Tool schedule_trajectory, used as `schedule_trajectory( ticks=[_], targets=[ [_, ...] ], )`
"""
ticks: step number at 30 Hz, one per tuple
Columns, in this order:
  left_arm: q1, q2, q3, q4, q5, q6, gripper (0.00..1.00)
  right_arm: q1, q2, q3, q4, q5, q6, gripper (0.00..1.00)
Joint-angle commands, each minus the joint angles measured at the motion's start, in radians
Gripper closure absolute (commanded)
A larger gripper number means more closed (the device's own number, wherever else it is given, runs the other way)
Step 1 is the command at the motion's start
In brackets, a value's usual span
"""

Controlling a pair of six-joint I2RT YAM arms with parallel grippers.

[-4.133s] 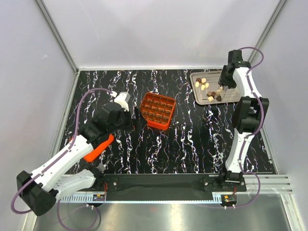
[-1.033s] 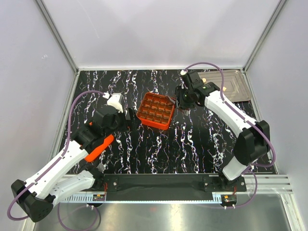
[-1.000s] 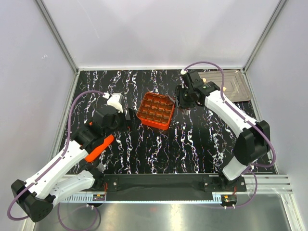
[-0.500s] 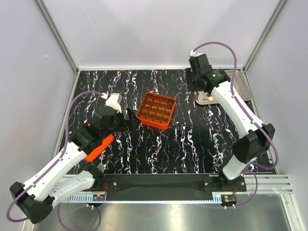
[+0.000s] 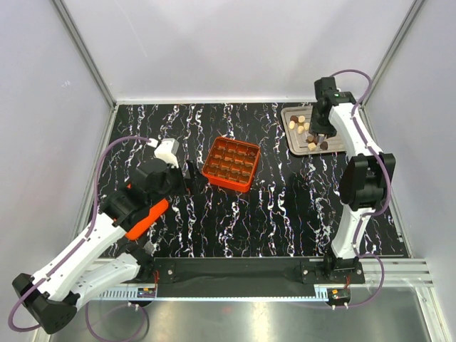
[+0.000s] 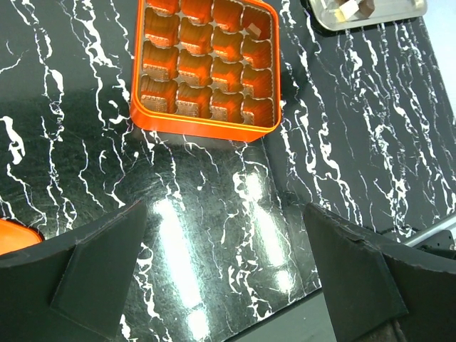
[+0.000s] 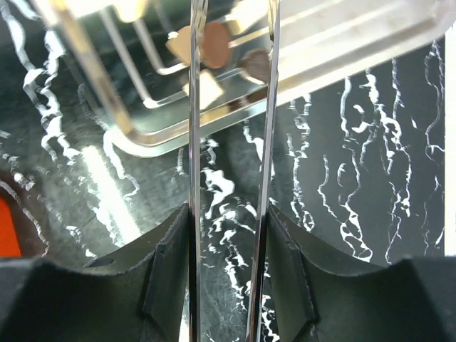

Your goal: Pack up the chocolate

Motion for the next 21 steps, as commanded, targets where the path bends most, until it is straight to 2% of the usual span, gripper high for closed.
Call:
schedule_trajectory(
  ticks=[1, 7, 15, 21],
  targets=[
    [-0.001, -0.032, -0.014, 0.034, 0.017, 0.002, 0.01, -0.053, -0.066, -0.003, 0.034, -0.022, 0.034, 0.50],
    [-0.001, -0.013, -0.016, 0.053, 0.021, 0.005, 0.01, -0.082, -0.060, -0.005, 0.040, -0.051, 0.049, 0.49],
    [-0.001, -0.001, -0.030, 0.063, 0.029, 0.004, 0.01, -0.082, -0.096, -0.104, 0.097, -0.123, 0.106, 0.50],
    [-0.001, -0.004, -0.024, 0.054, 0.021, 0.005, 0.01, -0.082, -0.076, -0.137, 0.103, -0.111, 0.106, 0.51]
  ],
)
